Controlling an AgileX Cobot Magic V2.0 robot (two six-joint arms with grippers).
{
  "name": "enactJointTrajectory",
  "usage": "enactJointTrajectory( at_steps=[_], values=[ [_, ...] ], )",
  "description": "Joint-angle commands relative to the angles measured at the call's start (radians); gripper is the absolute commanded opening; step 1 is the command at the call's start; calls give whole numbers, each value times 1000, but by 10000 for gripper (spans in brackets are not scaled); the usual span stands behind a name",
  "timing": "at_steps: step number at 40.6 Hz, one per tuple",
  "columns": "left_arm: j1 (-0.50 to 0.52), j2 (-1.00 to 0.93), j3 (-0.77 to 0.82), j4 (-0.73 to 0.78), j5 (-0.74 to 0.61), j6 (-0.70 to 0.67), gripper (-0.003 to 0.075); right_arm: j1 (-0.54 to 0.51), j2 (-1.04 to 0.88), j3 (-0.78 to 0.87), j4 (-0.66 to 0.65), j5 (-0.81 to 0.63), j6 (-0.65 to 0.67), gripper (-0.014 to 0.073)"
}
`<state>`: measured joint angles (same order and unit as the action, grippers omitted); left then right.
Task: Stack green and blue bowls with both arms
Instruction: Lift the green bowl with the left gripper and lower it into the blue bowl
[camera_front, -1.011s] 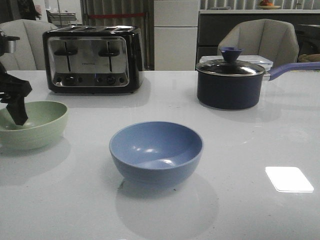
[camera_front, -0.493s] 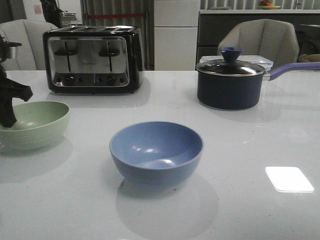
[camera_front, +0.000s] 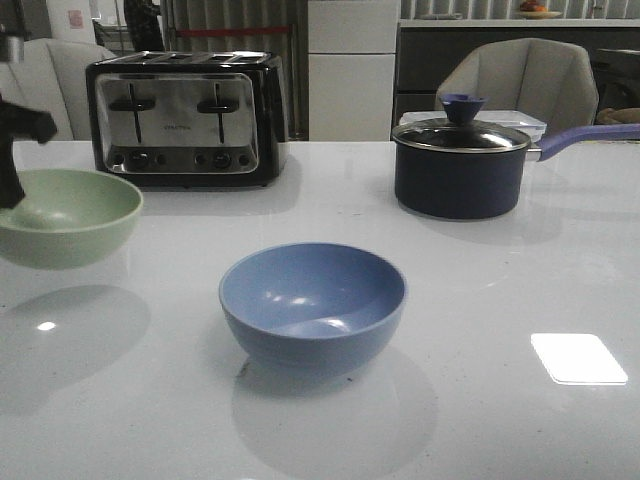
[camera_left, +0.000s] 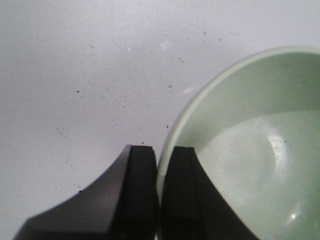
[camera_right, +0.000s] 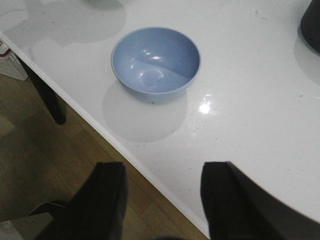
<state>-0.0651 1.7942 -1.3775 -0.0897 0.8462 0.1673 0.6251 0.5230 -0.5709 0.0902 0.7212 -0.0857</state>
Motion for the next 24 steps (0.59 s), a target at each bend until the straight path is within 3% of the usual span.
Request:
enactJointTrajectory(
  at_steps=[1,13,24],
  values=[
    [-23,-133,-43,-91,43,60,93,0,3,-27,-6,-70,-12,445],
    [-195,-304,-43,-160,99,109,93,0,3,-27,-6,-70,-12,445],
    [-413,-269,-43,-162,63,109,93,0,3,-27,-6,-70,-12,445]
  ],
)
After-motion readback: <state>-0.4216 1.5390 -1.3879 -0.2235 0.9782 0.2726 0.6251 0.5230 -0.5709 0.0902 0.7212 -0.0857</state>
